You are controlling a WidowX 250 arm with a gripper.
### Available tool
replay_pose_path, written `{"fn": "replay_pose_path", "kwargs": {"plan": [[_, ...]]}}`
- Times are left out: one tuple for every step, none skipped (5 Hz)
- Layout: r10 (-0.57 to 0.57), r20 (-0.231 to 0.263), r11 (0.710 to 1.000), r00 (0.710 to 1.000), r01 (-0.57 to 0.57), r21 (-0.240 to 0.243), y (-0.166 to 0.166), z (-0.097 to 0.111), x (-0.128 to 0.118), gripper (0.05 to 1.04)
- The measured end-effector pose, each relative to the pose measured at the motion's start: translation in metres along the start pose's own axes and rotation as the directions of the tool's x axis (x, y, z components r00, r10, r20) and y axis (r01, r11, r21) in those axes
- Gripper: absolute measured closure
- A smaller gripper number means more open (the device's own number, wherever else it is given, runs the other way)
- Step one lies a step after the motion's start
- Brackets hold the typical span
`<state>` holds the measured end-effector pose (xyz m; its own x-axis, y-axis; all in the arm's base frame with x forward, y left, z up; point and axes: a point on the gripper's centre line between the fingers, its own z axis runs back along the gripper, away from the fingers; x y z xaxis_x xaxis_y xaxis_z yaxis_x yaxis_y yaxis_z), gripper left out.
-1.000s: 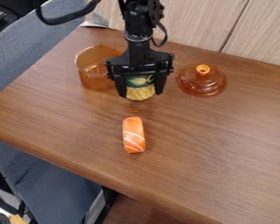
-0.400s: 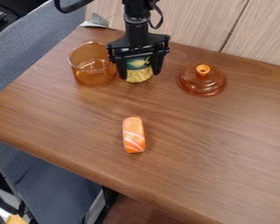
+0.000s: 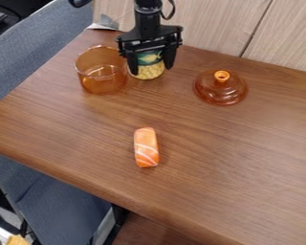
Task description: Move the corn container to the upper left corner of the table
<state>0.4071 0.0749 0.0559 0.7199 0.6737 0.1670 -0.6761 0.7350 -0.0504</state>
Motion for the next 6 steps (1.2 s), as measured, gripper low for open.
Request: {"fn": "replay_pose_path", "kwargs": {"plan": [[0.021,0.005,1.000,1.000,-0.021,-0.005,-0.003,0.002,0.012,0.083],[0.031,0.012,0.999,0.999,-0.030,-0.013,-0.005,0.004,0.019,0.083],[0.025,-0.004,0.999,1.000,-0.025,-0.020,-0.006,0.004,0.016,0.083],[0.017,-0.011,0.999,1.000,-0.017,-0.036,-0.005,0.021,0.010,0.083],[0.009,-0.014,0.998,1.000,-0.010,-0.058,-0.002,0.043,0.002,0.083],[-0.017,-0.001,0.995,1.000,0.016,-0.098,0.003,0.063,-0.004,0.083]]}}
